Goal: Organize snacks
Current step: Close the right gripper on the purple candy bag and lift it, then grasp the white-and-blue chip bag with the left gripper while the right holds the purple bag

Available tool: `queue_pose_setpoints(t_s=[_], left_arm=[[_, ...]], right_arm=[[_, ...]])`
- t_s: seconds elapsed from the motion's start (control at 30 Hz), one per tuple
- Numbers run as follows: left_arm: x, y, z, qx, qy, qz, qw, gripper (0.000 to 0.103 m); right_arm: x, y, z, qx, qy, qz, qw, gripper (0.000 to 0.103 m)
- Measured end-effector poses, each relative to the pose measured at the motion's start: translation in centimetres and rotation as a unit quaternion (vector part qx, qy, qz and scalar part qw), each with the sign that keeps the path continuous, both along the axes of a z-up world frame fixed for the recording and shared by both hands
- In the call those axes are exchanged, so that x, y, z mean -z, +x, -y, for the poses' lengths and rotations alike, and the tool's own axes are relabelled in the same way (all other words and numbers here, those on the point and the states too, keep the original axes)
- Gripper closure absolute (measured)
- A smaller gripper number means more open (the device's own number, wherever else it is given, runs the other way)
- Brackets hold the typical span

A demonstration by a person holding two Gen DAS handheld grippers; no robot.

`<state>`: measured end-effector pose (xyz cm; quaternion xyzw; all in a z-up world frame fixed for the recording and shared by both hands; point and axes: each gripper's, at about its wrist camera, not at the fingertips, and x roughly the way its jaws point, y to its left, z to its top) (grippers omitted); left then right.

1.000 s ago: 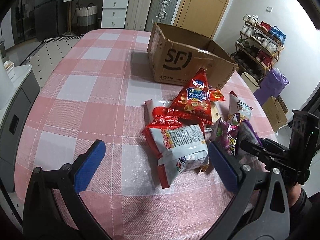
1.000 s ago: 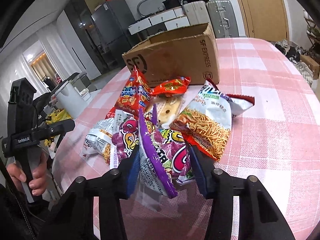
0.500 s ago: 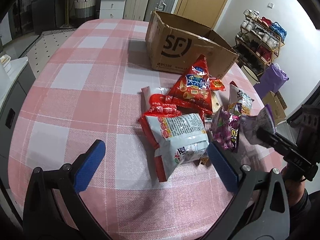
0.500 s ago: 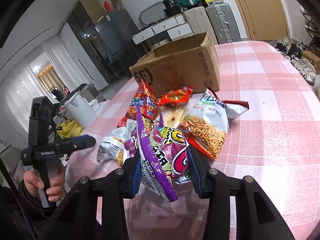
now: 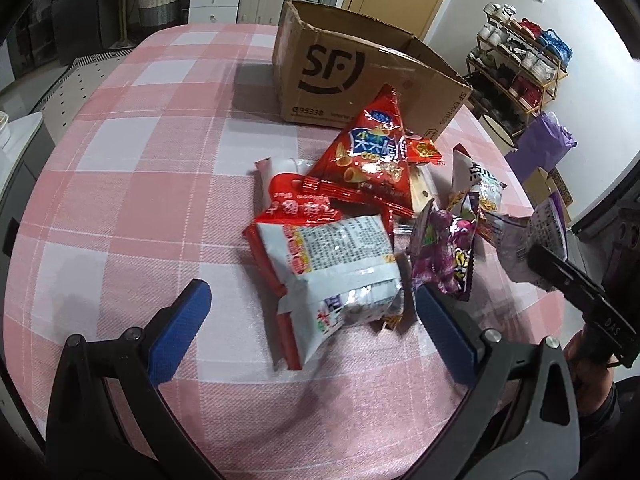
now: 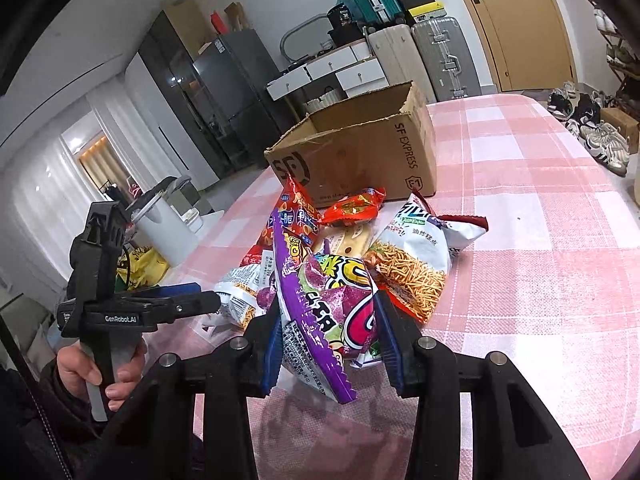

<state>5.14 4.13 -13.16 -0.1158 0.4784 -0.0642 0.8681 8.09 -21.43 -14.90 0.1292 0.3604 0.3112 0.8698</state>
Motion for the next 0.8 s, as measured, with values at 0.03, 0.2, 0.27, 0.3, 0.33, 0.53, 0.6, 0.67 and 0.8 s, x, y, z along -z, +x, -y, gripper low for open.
queue_pose_setpoints(t_s=[0.03,0.2,0.27,0.3,0.33,0.53,0.6,0.67,0.8], left_arm=[[0.0,0.2,0.2,0.001,0.0,0.0,1.0,0.001],[0.7,1.2,1.4,0.004,0.011,-0.011,0.9999,0.001],[1.2,1.7,1.6,-0.001,0.019,-0.018,0.9997,0.001],[1.4,2.0,1.8,-0.003,0.024,-0.021,0.9995,0.001],[1.6,2.2,1.9,-0.005,0.027,-0.024,0.9993,0.001],[2.5,2.7,1.7,-0.012,0.024,-0.034,0.9991,0.006],[2.6,2.8,1.6,-0.011,0.018,-0.034,0.9992,0.01],[2.8,2.9,1.4,-0.007,0.003,-0.033,0.9994,0.016],[2.6,2.8,1.5,0.009,-0.014,-0.028,0.9995,0.04]], right_arm=[[0.0,-0.1,0.1,0.001,0.0,0.0,1.0,0.061],[0.3,-0.1,0.5,0.004,0.003,-0.002,1.0,0.061],[0.4,-0.2,0.7,0.005,0.004,-0.003,1.0,0.061],[0.5,-0.2,0.8,0.006,0.005,-0.004,1.0,0.061],[0.5,-0.3,0.9,0.007,0.005,-0.005,1.0,0.061],[0.7,-0.5,1.5,0.013,0.008,-0.007,1.0,0.061],[0.8,-0.6,1.5,0.014,0.008,-0.009,1.0,0.061],[0.8,-0.6,1.5,0.014,0.008,-0.009,1.0,0.061],[0.7,-0.7,1.5,0.015,0.007,-0.008,1.0,0.061]])
